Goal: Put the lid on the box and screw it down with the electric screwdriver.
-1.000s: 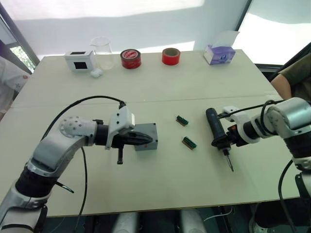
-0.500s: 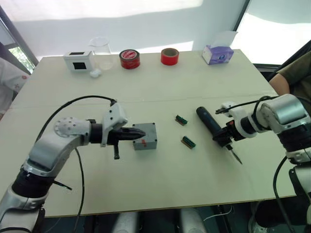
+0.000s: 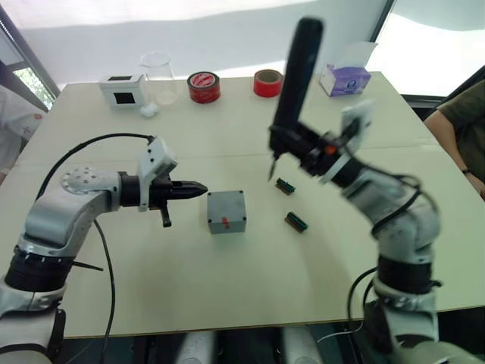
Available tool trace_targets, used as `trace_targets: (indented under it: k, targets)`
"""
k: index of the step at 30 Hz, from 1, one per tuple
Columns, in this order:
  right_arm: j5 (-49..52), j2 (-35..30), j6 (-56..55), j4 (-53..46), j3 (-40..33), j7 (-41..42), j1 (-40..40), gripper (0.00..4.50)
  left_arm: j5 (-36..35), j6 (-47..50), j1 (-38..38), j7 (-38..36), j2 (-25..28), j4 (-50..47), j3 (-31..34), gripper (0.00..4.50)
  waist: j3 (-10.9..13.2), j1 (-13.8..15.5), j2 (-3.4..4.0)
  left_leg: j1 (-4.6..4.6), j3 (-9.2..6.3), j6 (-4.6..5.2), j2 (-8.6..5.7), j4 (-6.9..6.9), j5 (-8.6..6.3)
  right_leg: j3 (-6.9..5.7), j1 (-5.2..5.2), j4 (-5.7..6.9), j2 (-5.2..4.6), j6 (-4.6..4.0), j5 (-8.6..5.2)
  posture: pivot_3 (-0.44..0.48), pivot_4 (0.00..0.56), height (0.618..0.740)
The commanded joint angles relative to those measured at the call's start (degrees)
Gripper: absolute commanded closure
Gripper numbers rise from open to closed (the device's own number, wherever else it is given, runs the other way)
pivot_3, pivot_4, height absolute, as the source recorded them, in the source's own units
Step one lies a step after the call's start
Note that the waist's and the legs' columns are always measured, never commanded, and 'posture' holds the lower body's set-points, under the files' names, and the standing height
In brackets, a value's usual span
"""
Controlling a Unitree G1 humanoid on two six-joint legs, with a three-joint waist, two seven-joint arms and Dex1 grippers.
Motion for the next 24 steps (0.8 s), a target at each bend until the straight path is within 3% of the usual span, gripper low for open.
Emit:
trace_targets:
  k: [1, 13, 24]
  targets:
    - [-2.4, 2.7, -7.4, -4.0, 1.5, -1.0, -1.8, 2.74, 0.9, 0.1, -1.6, -0.3, 0.1, -1.2, -1.1, 4.50, 0.0, -0.1, -0.01, 0.01, -0.01, -0.01, -0.01, 0.00, 0.01, 0.00, 0.00, 0.00, 0.00, 0.00, 0.00, 0.000, 0.150, 0.740]
    - [-10.6, 4.8, -17.7, 2.4, 9.1, 1.3, -0.8, 2.74, 7.1, -3.2, 1.0, -0.2, -0.8, -0.3, -6.8, 4.50, 0.0, -0.4, 0.00, 0.05, -0.01, -0.07, 0.03, -0.03, 0.05, 0.01, -0.02, 0.01, 0.09, 0.00, 0.00, 0.000, 0.150, 0.740]
    - [-17.8, 5.3, -26.5, 9.9, 13.0, 4.2, 2.0, 2.74, 9.2, -5.6, 1.8, -0.9, -1.5, 1.6, -7.0, 4.50, 0.0, -0.4, 0.00, 0.07, -0.02, -0.09, 0.02, -0.03, 0.06, 0.01, -0.02, 0.05, 0.10, 0.00, 0.00, 0.000, 0.150, 0.740]
